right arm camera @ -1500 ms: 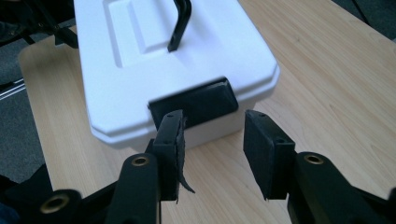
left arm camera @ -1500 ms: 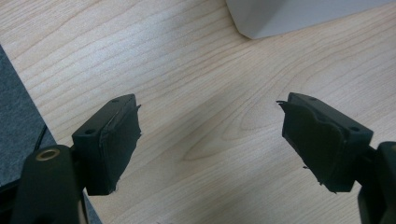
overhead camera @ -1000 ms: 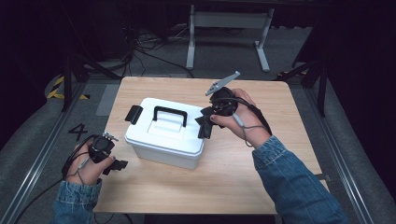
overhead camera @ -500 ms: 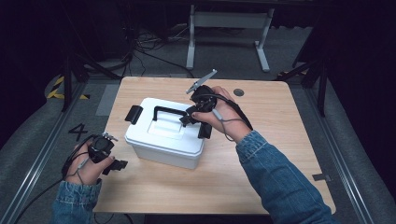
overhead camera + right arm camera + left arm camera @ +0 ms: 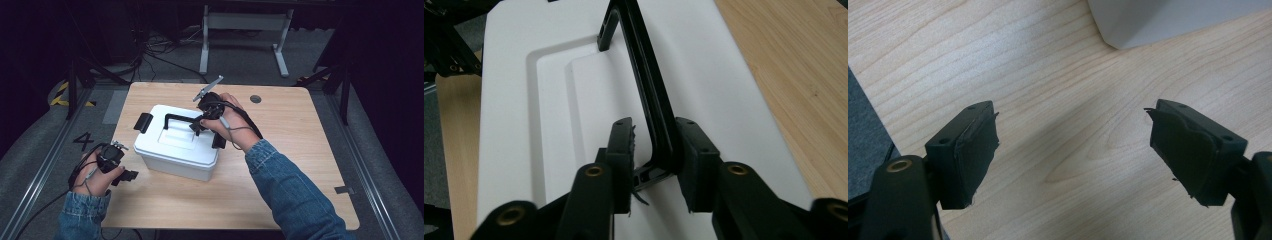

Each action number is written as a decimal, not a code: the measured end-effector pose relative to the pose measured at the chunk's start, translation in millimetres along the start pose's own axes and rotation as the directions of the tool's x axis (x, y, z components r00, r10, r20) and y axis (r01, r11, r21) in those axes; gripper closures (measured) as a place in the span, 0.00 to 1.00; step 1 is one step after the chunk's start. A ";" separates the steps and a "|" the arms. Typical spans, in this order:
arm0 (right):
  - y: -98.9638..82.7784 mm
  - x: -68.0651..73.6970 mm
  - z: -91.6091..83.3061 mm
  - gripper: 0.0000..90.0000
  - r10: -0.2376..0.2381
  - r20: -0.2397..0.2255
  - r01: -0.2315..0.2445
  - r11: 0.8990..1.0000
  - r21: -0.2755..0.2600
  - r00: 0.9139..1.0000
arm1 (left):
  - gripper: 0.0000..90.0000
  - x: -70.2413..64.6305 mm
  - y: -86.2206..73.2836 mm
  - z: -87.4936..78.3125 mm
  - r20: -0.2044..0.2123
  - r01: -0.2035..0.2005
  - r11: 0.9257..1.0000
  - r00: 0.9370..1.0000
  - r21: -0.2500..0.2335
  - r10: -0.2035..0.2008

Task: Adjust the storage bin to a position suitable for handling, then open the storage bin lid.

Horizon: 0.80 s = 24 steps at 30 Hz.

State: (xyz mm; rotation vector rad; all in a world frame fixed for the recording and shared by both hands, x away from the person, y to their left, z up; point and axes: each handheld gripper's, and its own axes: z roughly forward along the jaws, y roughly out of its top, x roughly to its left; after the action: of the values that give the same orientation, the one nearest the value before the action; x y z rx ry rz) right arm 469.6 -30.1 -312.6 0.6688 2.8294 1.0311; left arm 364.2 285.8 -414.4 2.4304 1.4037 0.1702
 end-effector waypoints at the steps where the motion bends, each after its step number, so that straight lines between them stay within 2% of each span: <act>1: -0.1 0.3 0.2 0.84 -0.008 0.004 0.008 1.000 0.001 1.000 | 0.22 0.1 0.5 0.3 0.002 -0.001 1.000 1.000 0.000 0.001; 4: 0.4 0.9 -1.2 0.89 -0.010 -0.013 0.010 1.000 -0.004 1.000 | 0.22 0.2 0.4 0.4 0.002 0.002 1.000 1.000 -0.001 -0.002; 5: 0.4 2.1 -2.0 0.90 -0.025 -0.022 0.024 1.000 -0.003 0.999 | 0.22 0.4 0.2 0.4 0.005 0.003 1.000 1.000 -0.001 -0.003; 7: 0.3 4.4 -2.0 0.91 -0.055 -0.022 0.055 0.998 -0.005 0.998 | 0.22 0.5 -0.1 0.1 0.000 0.005 1.000 1.000 -0.004 -0.005; 10: -0.1 6.5 -2.5 0.92 -0.062 -0.020 0.062 0.998 -0.004 0.998 | 0.22 -0.1 -0.4 0.0 -0.002 0.004 1.000 1.000 -0.003 -0.004; 16: 0.8 10.6 -3.4 0.93 -0.112 -0.015 0.112 0.994 -0.001 0.994 | 0.22 -0.2 -0.4 0.6 0.001 0.001 1.000 1.000 -0.001 -0.001; 24: 0.9 13.2 -4.8 0.94 -0.143 -0.013 0.143 0.990 -0.012 0.990 | 0.22 0.2 -0.7 0.7 -0.004 -0.001 1.000 1.000 -0.002 0.001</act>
State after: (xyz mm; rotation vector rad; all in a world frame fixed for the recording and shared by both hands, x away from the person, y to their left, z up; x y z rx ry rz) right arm 457.0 -26.9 -307.1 0.4507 2.8324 1.0302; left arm 364.0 286.1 -415.2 2.4297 1.4037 0.1769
